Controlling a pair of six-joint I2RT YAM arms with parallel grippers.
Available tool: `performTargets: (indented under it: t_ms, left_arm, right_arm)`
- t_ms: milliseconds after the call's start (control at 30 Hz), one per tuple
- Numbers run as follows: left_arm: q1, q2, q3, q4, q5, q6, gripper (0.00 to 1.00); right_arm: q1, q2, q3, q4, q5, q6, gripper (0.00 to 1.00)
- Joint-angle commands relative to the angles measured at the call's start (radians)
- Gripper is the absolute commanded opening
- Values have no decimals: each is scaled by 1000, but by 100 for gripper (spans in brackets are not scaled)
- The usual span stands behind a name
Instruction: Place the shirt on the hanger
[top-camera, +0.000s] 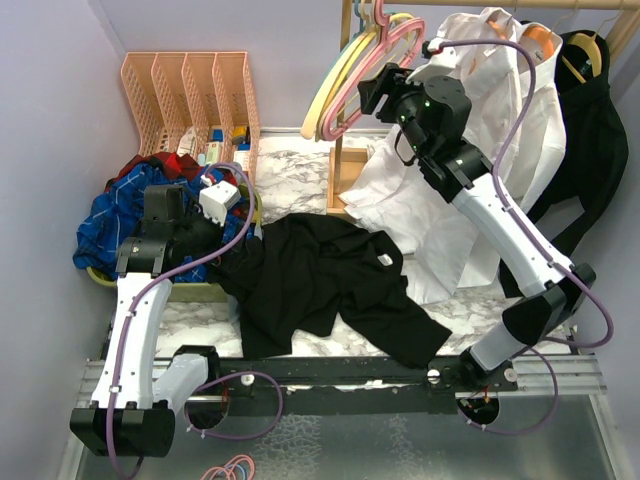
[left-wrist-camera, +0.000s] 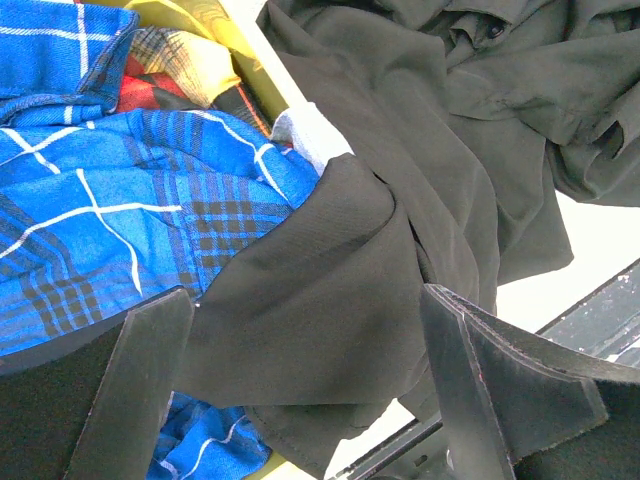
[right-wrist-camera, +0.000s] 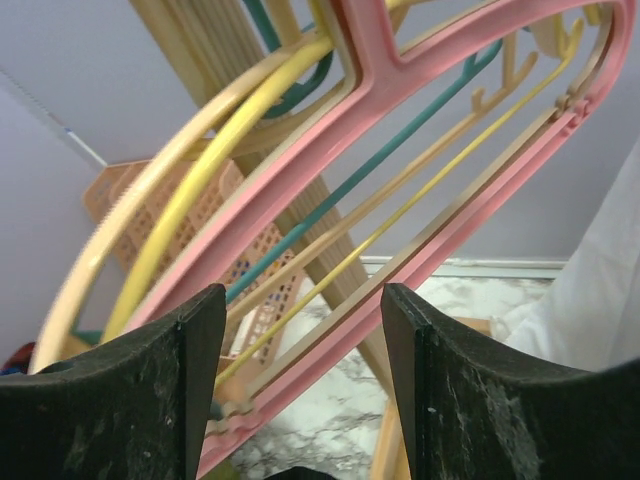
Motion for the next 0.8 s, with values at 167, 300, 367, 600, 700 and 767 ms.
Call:
performTargets:
  t_ms: [167, 300, 367, 600, 700, 767]
  left_arm:
    - [7, 1, -8, 19, 1, -10, 99]
    - [8, -2, -7, 19, -1, -11, 99]
    - [9, -2, -7, 19, -3, -12, 99]
    - [10, -7, -6, 18, -5, -12, 99]
    - [11, -3, -5, 19, -5, -12, 99]
    - [12, -1, -5, 19, -4, -14, 99]
  right_arm:
    - [-9, -86, -10, 22, -166, 149, 62]
    - [-10, -61, 9, 15, -189, 156, 61]
    - [-10, -50, 10, 13, -194, 155, 61]
    - [-10, -37, -44, 38, -160, 146, 61]
    - [-11, -32, -51, 53, -178, 149, 45]
    - [-13, -26, -46, 54, -185, 145, 38]
